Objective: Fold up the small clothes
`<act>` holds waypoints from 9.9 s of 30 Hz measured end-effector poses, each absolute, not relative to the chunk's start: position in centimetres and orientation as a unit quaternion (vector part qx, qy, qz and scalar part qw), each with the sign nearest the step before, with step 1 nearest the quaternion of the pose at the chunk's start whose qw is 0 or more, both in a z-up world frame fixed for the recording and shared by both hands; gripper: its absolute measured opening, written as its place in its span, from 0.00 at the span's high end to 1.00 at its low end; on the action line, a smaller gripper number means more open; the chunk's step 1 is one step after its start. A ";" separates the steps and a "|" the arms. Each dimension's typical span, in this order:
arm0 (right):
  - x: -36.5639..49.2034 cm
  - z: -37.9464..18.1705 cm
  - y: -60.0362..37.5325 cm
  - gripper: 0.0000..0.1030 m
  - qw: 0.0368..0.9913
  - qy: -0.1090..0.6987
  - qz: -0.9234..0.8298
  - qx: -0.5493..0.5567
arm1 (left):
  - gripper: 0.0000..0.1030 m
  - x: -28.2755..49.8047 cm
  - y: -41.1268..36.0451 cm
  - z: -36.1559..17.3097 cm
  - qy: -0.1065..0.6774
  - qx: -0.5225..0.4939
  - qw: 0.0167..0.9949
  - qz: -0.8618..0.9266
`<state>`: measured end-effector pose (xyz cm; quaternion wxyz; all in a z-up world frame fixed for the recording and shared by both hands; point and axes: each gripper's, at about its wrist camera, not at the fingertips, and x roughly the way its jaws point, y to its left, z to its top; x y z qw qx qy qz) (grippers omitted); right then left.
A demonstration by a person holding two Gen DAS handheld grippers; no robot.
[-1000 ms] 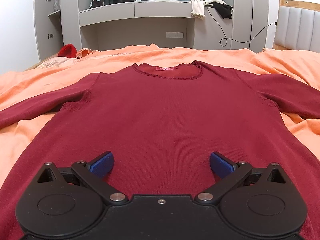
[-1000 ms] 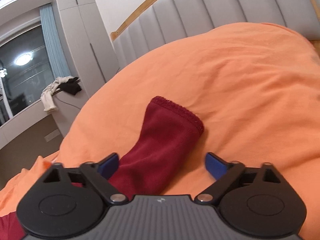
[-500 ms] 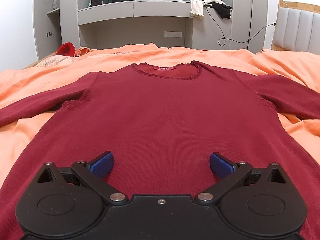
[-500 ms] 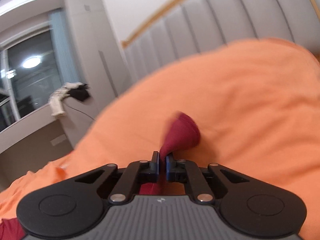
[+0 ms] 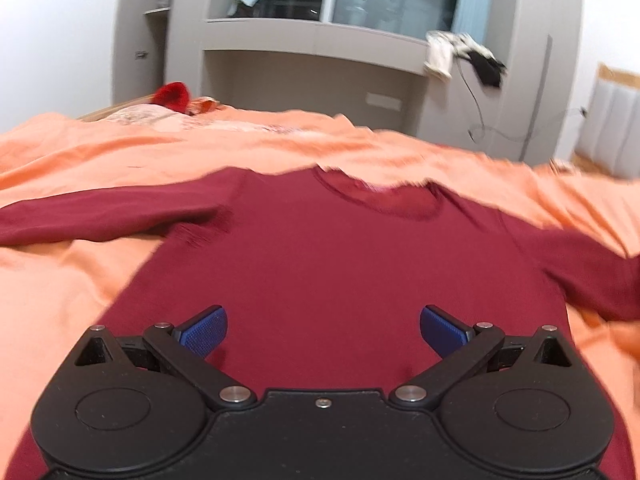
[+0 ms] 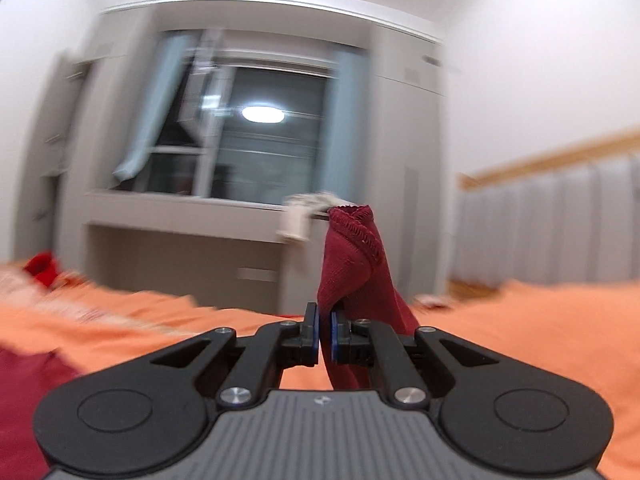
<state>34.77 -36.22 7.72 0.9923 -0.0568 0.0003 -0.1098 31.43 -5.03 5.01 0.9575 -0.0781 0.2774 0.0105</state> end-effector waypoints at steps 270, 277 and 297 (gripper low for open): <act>36.0 -2.7 -38.2 0.00 0.937 0.309 0.097 0.131 | 0.75 31.9 -7.1 2.6 0.157 0.108 0.962 -0.196; 36.1 -2.8 -38.0 0.00 0.937 0.309 0.097 0.131 | 0.48 33.3 -4.4 3.4 0.219 -0.035 0.962 -0.162; 35.7 -2.7 -38.0 0.00 0.940 0.299 0.097 0.135 | 0.81 31.6 -9.3 3.1 0.186 0.061 0.940 -0.279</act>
